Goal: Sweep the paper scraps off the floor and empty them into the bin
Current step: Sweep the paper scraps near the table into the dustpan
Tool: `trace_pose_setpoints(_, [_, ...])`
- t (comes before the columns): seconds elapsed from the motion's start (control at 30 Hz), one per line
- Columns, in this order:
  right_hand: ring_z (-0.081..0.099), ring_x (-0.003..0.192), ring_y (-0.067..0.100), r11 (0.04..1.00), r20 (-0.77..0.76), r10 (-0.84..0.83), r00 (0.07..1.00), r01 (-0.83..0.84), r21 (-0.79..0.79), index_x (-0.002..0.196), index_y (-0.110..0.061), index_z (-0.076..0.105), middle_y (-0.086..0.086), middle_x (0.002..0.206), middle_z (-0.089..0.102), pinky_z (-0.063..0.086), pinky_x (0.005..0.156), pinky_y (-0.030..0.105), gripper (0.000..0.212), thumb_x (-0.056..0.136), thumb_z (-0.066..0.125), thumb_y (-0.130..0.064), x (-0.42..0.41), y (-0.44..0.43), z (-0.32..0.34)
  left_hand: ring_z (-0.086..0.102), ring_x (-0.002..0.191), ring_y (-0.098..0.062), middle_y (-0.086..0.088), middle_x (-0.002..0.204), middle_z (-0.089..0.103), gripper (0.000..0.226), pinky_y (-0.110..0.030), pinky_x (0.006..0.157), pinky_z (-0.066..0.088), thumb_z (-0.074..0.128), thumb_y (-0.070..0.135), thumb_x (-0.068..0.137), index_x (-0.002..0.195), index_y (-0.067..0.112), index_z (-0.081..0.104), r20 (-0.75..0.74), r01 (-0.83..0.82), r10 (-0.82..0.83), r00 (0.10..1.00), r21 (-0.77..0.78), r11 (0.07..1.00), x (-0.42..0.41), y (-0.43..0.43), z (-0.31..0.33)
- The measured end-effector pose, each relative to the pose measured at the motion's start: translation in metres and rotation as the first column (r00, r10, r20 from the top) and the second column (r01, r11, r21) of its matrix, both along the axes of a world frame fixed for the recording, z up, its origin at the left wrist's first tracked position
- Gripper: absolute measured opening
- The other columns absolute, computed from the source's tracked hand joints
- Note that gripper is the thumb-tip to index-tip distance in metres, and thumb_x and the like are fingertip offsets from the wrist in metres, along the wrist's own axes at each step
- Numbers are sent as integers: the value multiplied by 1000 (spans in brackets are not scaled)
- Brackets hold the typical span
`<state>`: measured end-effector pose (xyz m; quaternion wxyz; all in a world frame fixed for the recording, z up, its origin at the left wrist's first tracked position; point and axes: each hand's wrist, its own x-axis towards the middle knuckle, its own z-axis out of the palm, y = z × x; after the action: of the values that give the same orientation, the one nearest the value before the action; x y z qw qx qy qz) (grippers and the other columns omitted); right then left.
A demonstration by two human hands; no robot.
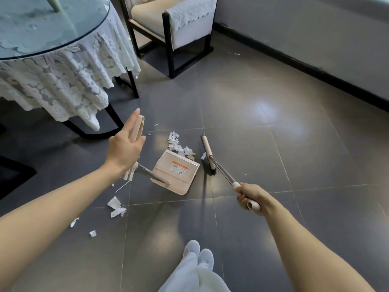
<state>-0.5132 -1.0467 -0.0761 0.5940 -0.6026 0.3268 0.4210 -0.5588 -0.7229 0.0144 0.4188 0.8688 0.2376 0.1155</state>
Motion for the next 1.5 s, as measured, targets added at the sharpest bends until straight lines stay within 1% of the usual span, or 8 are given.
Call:
trace_pose_setpoints(0.37, [26,29,2,997,59,-15,998,19,-76,108,-13,41,0,62,28,24,29,10,15,100,36,-2,-19,-25,2,57,116,-8,24,129,52,69,-39,98,49,58,5,90,146,38,35,30,56,-55,998,-47,997,-12,-6,-3])
trace_pose_setpoints(0.57, [31,28,4,984,65,56,996,-44,-170,112,-10,43,3,60,35,28,30,12,16,99,38,-1,-90,-36,-21,44,104,22,32,123,49,67,-6,94,36,58,6,90,146,37,37,55,24,-23,998,-9,1000,-66,-19,-2])
trace_pose_setpoints(0.7, [29,28,5,990,14,98,995,-96,-106,111,-8,44,3,58,33,28,30,12,14,100,36,-2,-151,-40,-25,50,109,7,32,123,44,67,-8,95,33,59,12,90,145,43,36,47,-13,10,999,52,999,-124,-34,0])
trace_pose_setpoints(0.83, [27,29,3,989,18,138,990,-137,-56,128,-2,47,0,58,30,25,30,11,31,100,35,-1,-204,-50,-12,57,118,-15,31,131,44,68,-28,105,42,58,11,90,145,44,35,43,-30,28,999,37,999,-181,-49,4])
trace_pose_setpoints(0.93, [26,29,2,994,24,105,994,-105,-34,139,0,37,-1,60,28,23,30,10,41,98,36,0,-232,-58,2,51,119,-1,27,135,45,67,-6,100,32,57,9,91,147,39,36,48,-45,43,998,47,998,-217,-57,8])
trace_pose_setpoints(1.1, [28,28,2,995,68,87,994,-83,-61,138,-5,40,0,61,30,25,30,9,39,99,37,0,-266,-62,15,57,113,-11,22,135,50,67,-23,104,38,57,12,91,146,44,35,12,-51,50,999,82,995,-262,-56,18])
trace_pose_setpoints(1.3, [29,26,3,995,89,-5,996,15,-103,109,-10,45,2,62,32,26,29,11,19,97,37,2,-295,-73,8,55,117,-23,8,135,57,65,-7,85,29,58,11,92,147,37,35,2,-39,39,999,134,990,-292,-37,13])
trace_pose_setpoints(1.5, [30,26,4,977,85,-31,996,47,-206,105,-6,47,4,59,35,28,30,13,12,98,39,0,-343,-64,-8,51,118,-11,21,132,51,65,-2,86,26,56,10,92,148,37,35,-15,9,-8,1000,113,994,-318,-9,-2])
